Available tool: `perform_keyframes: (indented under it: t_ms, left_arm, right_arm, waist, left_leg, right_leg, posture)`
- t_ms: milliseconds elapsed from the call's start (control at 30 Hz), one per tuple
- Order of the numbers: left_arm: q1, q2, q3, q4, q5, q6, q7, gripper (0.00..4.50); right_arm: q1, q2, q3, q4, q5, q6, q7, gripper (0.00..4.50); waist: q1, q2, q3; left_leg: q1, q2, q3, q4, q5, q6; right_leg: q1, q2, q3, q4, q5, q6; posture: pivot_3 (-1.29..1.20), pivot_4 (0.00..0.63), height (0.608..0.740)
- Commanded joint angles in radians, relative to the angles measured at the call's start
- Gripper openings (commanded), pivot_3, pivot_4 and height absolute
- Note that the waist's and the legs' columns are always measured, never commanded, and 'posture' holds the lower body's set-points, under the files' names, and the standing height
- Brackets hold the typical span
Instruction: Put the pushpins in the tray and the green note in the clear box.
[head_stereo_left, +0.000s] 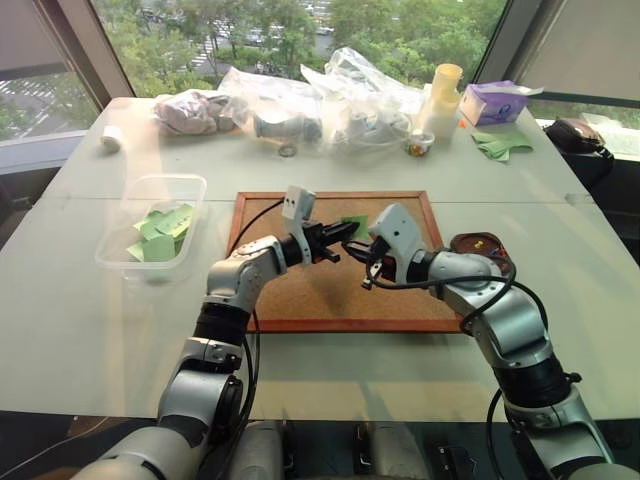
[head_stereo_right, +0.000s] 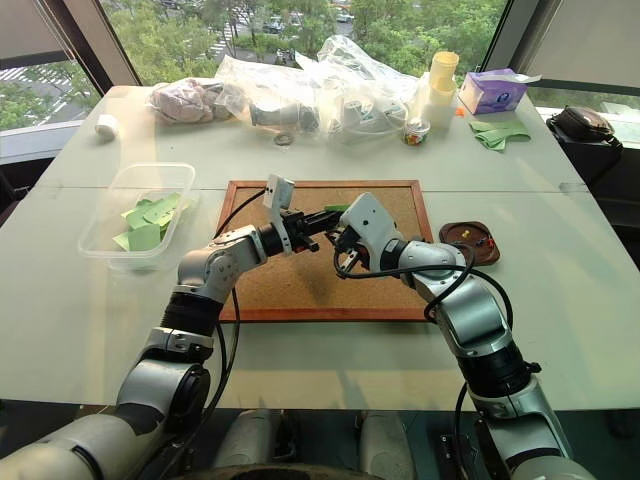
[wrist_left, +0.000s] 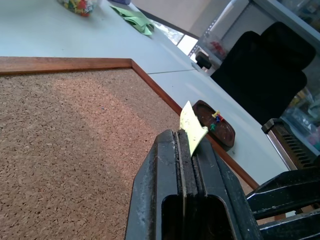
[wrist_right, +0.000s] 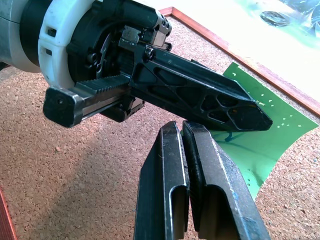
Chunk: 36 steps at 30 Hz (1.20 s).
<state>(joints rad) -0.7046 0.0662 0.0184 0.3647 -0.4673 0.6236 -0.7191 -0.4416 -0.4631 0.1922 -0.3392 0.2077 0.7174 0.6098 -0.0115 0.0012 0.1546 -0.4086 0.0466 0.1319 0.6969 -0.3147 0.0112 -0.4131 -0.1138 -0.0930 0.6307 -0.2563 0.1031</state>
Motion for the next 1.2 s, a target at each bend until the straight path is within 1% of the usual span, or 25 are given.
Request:
perform_keyframes:
  t_ms: [33, 200, 400, 500, 600, 767, 933, 1200]
  left_arm:
    - [-0.026, 0.005, 0.004, -0.005, 0.008, -0.030, 0.004, 0.03]
    - [-0.015, 0.028, -0.035, 0.036, 0.093, -0.137, 0.008, 0.03]
    - [-0.014, 0.032, -0.022, 0.075, 0.115, -0.190, 0.028, 0.03]
    - [-0.020, 0.027, -0.006, 0.067, 0.104, -0.198, 0.045, 0.03]
    - [-0.018, 0.025, 0.001, 0.040, 0.093, -0.190, 0.056, 0.03]
    - [0.000, 0.025, 0.003, -0.009, 0.090, -0.177, 0.064, 0.03]
    - [0.021, 0.029, -0.002, -0.048, 0.091, -0.163, 0.068, 0.03]
    - [0.032, 0.033, -0.002, -0.071, 0.093, -0.154, 0.079, 0.03]
  right_arm:
    - [-0.019, -0.012, -0.023, -0.052, 0.000, 0.003, -0.011, 0.00]
    - [-0.030, -0.031, -0.096, -0.066, 0.025, 0.032, -0.027, 0.00]
    - [-0.027, -0.046, -0.304, -0.100, 0.119, 0.129, -0.070, 0.00]
    - [0.012, -0.074, -0.409, -0.070, 0.128, 0.139, -0.098, 0.00]
    - [0.070, -0.094, -0.518, 0.012, 0.120, 0.122, -0.138, 0.00]
    - [0.161, -0.141, -0.567, 0.141, 0.088, 0.033, -0.144, 0.00]
    - [0.176, -0.134, -0.569, 0.257, 0.086, -0.023, -0.149, 0.00]
    - [0.190, -0.123, -0.551, 0.359, 0.088, -0.084, -0.150, 0.00]
  waist:
    - [0.001, 0.000, 0.000]
    - [0.001, 0.000, 0.000]
    - [0.003, 0.000, 0.000]
    - [0.004, 0.000, 0.000]
    - [0.005, 0.000, 0.000]
    - [0.001, 0.000, 0.000]
    - [-0.002, 0.000, 0.000]
    - [0.003, 0.000, 0.000]
  left_leg:
    - [0.000, 0.000, 0.000, 0.000, 0.000, 0.000]
    - [0.000, 0.000, 0.000, 0.000, 0.000, 0.000]
    - [0.000, 0.000, 0.000, 0.000, 0.000, 0.000]
    - [0.000, 0.000, 0.000, 0.000, 0.000, 0.000]
    - [0.000, 0.000, 0.000, 0.000, 0.000, 0.001]
    - [0.000, -0.001, 0.000, 0.000, 0.000, 0.000]
    - [0.001, 0.000, 0.001, 0.000, 0.000, 0.000]
    - [0.001, 0.000, 0.001, 0.000, 0.000, 0.000]
  right_leg:
    - [0.000, 0.000, 0.000, 0.000, 0.000, 0.000]
    - [0.000, 0.000, 0.000, 0.000, 0.000, 0.000]
    - [0.000, 0.000, 0.000, 0.000, 0.000, 0.000]
    - [0.000, 0.000, 0.000, 0.000, 0.000, 0.000]
    - [0.000, 0.000, 0.000, 0.000, 0.000, 0.000]
    - [0.000, 0.000, 0.000, 0.000, 0.000, 0.000]
    - [0.000, 0.000, 0.000, 0.000, 0.000, 0.000]
    - [0.001, 0.000, 0.000, 0.000, 0.000, 0.000]
  posture:
    - [0.00, 0.150, 0.740]
    - [0.00, 0.150, 0.740]
    - [0.00, 0.150, 0.740]
    - [0.00, 0.150, 0.740]
    - [0.00, 0.150, 0.740]
    - [0.00, 0.150, 0.740]
    - [0.00, 0.150, 0.740]
    - [0.00, 0.150, 0.740]
